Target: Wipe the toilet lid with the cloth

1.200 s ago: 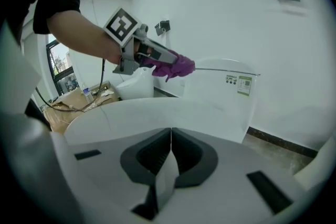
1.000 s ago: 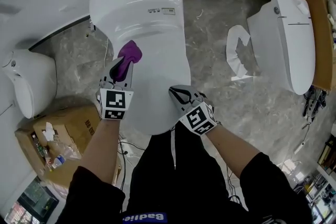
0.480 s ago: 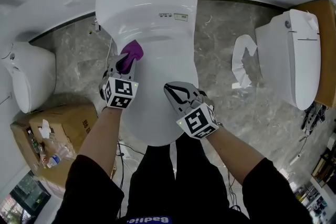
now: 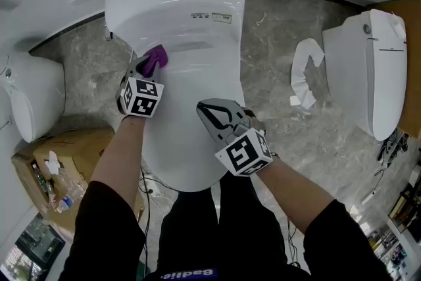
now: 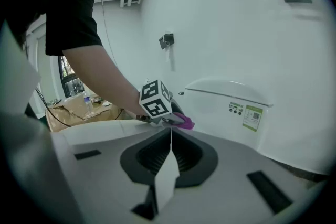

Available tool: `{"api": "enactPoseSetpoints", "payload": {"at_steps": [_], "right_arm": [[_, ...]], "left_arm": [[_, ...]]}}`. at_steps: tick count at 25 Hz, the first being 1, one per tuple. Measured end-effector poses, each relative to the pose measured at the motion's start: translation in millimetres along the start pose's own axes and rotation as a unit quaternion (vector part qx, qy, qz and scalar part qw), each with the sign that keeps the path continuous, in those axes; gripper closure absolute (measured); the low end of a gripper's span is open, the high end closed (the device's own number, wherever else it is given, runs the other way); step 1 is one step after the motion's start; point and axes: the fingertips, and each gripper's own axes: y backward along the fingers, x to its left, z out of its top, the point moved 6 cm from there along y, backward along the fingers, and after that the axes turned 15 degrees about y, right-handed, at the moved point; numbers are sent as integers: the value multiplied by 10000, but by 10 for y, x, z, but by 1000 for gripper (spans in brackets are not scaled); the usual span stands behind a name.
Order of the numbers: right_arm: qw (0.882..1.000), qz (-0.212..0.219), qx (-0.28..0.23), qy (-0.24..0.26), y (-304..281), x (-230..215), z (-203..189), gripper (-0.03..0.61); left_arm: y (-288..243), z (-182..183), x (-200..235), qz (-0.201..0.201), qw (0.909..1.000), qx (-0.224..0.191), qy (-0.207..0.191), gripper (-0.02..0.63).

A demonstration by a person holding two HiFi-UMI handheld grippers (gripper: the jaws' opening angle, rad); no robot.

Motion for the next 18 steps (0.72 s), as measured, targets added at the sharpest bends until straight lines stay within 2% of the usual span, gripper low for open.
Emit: {"api": "enactPoseSetpoints", "payload": {"at_steps": [2, 10, 18], "right_arm": [[9999, 3, -59, -82, 2, -6, -29, 548], [9982, -95, -269, -528, 59, 168, -138, 548], [9942, -360, -515, -870, 104, 236, -252, 548]], "left_arm": [[-50, 93, -124, -71, 9999, -26, -87, 534], [-210, 498, -895, -638, 9941, -172, -863, 534], [-226, 598, -1226, -934, 9898, -180, -1058, 534]]}}
